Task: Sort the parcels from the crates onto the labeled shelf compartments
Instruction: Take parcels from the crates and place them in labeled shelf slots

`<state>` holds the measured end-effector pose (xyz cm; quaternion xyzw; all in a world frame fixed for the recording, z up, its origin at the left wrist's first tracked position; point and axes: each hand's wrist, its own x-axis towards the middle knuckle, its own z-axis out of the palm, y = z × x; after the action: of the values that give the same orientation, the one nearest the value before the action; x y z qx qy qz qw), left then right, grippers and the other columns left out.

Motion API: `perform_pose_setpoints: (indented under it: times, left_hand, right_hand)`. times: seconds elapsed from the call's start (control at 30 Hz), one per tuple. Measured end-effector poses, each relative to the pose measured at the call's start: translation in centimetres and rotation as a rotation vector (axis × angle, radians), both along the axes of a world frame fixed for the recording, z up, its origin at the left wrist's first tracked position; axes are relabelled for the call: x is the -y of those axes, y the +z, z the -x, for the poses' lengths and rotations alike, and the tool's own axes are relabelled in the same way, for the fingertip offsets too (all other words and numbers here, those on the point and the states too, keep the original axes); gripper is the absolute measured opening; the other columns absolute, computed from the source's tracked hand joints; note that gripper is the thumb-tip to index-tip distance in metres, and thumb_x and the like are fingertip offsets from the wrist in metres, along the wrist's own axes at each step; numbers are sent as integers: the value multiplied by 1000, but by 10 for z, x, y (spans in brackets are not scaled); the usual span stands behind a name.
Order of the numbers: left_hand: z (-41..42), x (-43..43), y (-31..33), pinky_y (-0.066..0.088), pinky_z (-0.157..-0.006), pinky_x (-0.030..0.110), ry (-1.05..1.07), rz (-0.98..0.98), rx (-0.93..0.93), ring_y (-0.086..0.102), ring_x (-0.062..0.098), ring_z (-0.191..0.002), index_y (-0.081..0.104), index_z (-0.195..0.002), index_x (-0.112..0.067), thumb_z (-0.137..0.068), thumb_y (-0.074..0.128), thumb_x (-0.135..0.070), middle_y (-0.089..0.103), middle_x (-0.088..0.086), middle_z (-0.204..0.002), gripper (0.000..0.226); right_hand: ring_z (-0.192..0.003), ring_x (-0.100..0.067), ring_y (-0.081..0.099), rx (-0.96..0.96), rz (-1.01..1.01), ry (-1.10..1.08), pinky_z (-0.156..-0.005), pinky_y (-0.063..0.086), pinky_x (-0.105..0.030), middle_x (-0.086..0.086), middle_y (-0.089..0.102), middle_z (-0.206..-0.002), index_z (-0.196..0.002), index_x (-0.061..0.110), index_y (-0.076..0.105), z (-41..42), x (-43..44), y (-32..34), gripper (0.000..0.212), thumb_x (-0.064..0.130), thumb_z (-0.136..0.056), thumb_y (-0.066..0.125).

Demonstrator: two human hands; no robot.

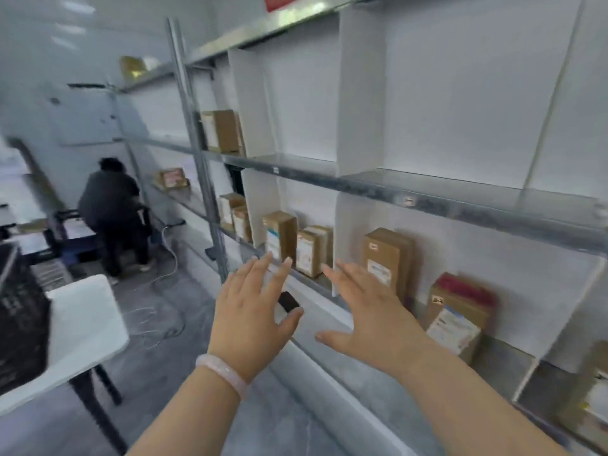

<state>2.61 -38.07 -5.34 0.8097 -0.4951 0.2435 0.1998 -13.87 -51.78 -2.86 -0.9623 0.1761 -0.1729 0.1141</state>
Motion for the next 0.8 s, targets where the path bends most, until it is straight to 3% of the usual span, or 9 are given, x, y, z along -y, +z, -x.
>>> perform_pose_setpoints:
  times: [0.13, 0.4, 0.63, 0.8]
  left_hand:
    - [-64, -100, -13, 43, -107, 56, 189, -2, -15, 43, 31, -137, 42, -147, -30, -80, 45, -63, 45, 6, -151, 74]
    - [-150, -254, -34, 50, -100, 50, 495, -9, -76, 56, 28, -126, 51, -141, -26, -81, 44, -60, 57, 4, -139, 69]
    - [-229, -333, -59, 50, -99, 54, 675, -62, -153, 54, 30, -129, 47, -141, -29, -79, 55, -60, 55, 5, -142, 70]
    - [-303, -366, -60, 51, -99, 53, 799, -74, -165, 56, 28, -127, 55, -138, -29, -79, 45, -62, 56, 3, -140, 68]
  right_hand:
    - [-148, -5, -6, 38, -28, 169, -119, -1, -27, 15, -4, -162, -153, 40, 3, -96, -75, -12, 94, 66, -82, 58]
    - [-149, -8, -8, -89, 32, 475, -123, 1, -35, 12, -4, -162, -153, 40, -1, -241, -192, -33, 92, 69, -84, 52]
    - [-148, -6, -11, -157, 4, 673, -118, -6, -30, 12, -6, -162, -153, 39, -2, -366, -262, -55, 91, 69, -85, 51]
    - [-149, -7, -6, -164, -6, 810, -122, 2, -32, 11, -1, -163, -153, 40, 0, -471, -299, -57, 91, 68, -85, 52]
